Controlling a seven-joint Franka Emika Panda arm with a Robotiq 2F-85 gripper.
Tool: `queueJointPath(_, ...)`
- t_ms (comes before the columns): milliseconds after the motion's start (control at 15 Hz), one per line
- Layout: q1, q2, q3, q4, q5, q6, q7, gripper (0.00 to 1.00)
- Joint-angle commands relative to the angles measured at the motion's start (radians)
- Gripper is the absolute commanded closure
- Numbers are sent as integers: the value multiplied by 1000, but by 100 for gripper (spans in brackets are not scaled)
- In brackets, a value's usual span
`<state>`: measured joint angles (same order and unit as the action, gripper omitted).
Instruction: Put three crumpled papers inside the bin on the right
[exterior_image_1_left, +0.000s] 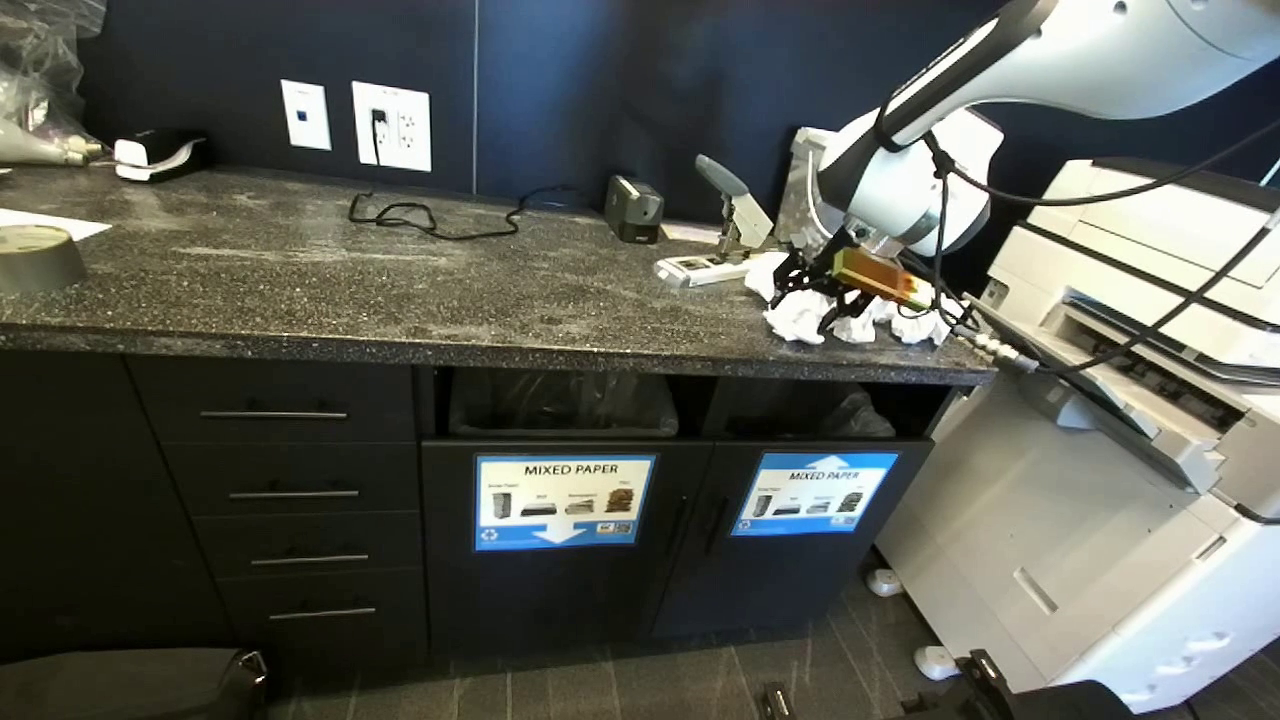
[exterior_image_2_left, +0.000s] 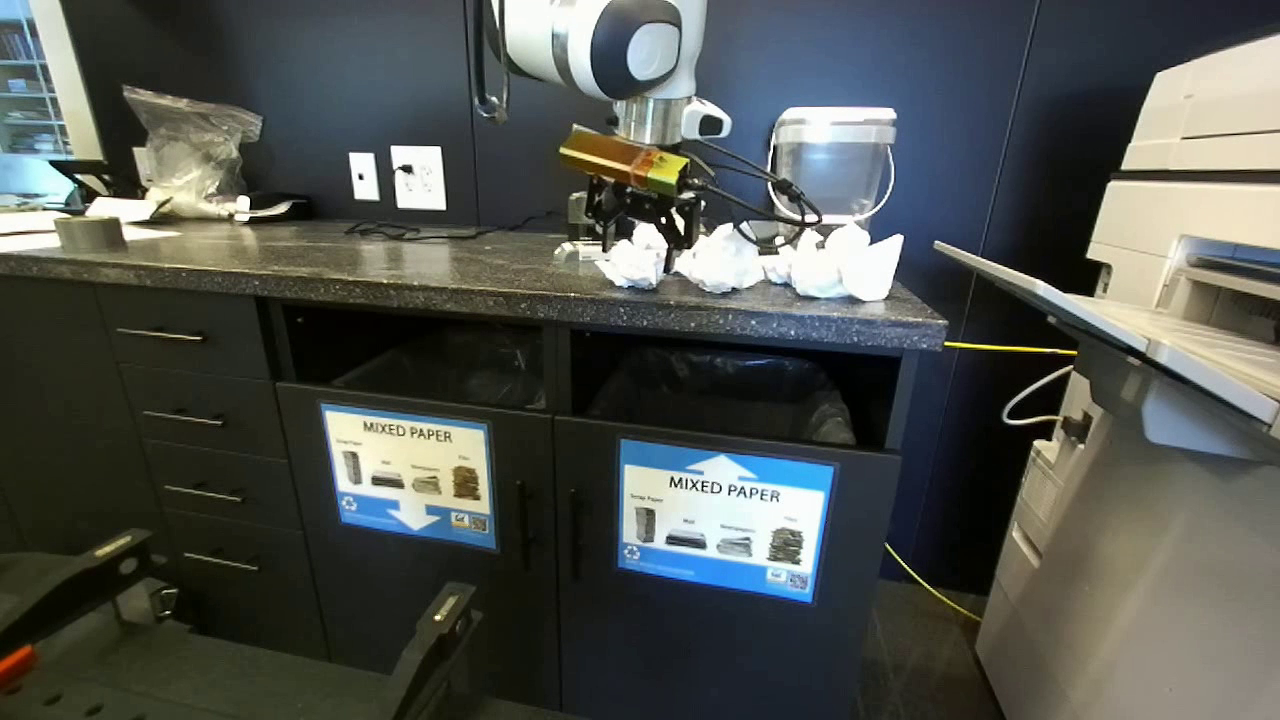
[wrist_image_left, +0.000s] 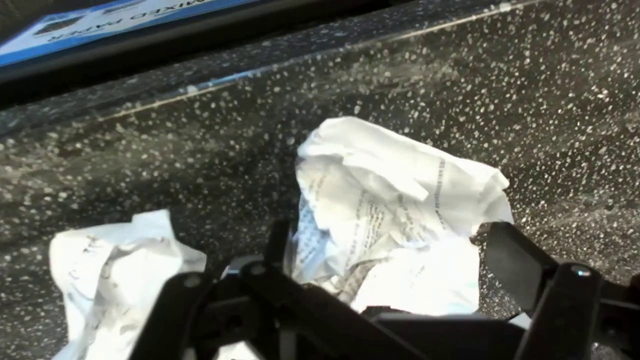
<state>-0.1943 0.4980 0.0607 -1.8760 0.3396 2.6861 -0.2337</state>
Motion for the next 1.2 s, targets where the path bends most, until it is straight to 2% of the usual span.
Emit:
queueJointPath(0, 15, 43, -4, 61, -54, -48, 27, 0)
queueJointPath(333, 7, 75, -3, 108, -87, -99, 17, 0)
queueJointPath(667, 46, 89, -16, 118, -138, -106, 50, 0)
queueJointPath(733, 28, 92, -12, 134, -134, -124, 34, 0)
queueJointPath(800, 25, 92, -12, 138, -138, -129, 32, 4)
queueJointPath(867, 51, 97, -19, 131, -157, -116, 55, 25)
queueJointPath(1000, 27, 94, -15, 149, -155, -143, 32, 29)
queueJointPath(1067, 54, 97, -23, 139, -174, -126, 57, 35)
queueJointPath(1133, 52, 93, -24, 139, -177, -130, 53, 43)
